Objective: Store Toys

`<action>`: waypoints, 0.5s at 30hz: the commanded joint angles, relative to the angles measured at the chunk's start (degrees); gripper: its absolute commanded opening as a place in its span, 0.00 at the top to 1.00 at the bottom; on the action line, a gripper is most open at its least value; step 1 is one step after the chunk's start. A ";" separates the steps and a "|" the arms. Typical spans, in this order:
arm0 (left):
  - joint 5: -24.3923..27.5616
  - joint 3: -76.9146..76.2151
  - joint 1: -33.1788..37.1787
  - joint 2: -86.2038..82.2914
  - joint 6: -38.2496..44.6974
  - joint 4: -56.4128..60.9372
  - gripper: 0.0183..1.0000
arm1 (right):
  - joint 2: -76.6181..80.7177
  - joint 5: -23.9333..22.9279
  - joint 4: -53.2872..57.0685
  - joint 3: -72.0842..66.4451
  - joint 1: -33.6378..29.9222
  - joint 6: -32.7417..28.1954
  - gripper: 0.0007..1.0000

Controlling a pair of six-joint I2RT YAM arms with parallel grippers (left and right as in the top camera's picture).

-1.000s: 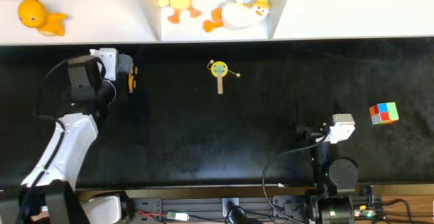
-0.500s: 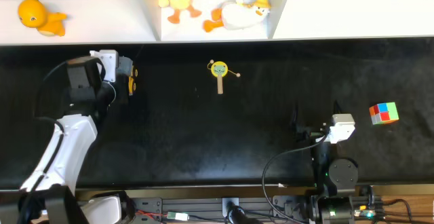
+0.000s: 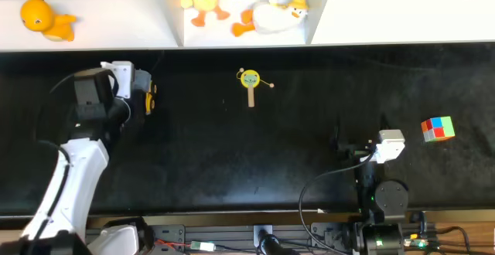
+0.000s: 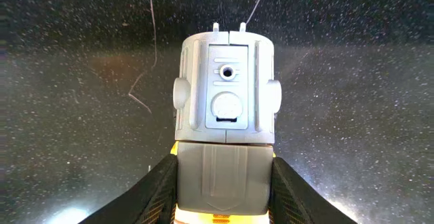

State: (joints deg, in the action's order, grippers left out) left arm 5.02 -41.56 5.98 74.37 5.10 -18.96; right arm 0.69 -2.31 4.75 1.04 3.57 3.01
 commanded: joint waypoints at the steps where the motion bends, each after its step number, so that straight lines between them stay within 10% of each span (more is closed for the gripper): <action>1: -0.70 -0.63 -0.22 -3.74 0.90 -0.66 0.68 | -0.48 0.33 -0.26 -0.74 0.26 -0.02 0.00; 15: -0.66 -0.66 -0.22 -7.61 0.68 -0.90 0.69 | -0.48 0.33 -0.26 -0.74 0.26 -0.02 0.00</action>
State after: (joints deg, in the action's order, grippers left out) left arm 4.82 -41.56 5.98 67.88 5.08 -20.16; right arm 0.69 -2.28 4.73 1.04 3.57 3.01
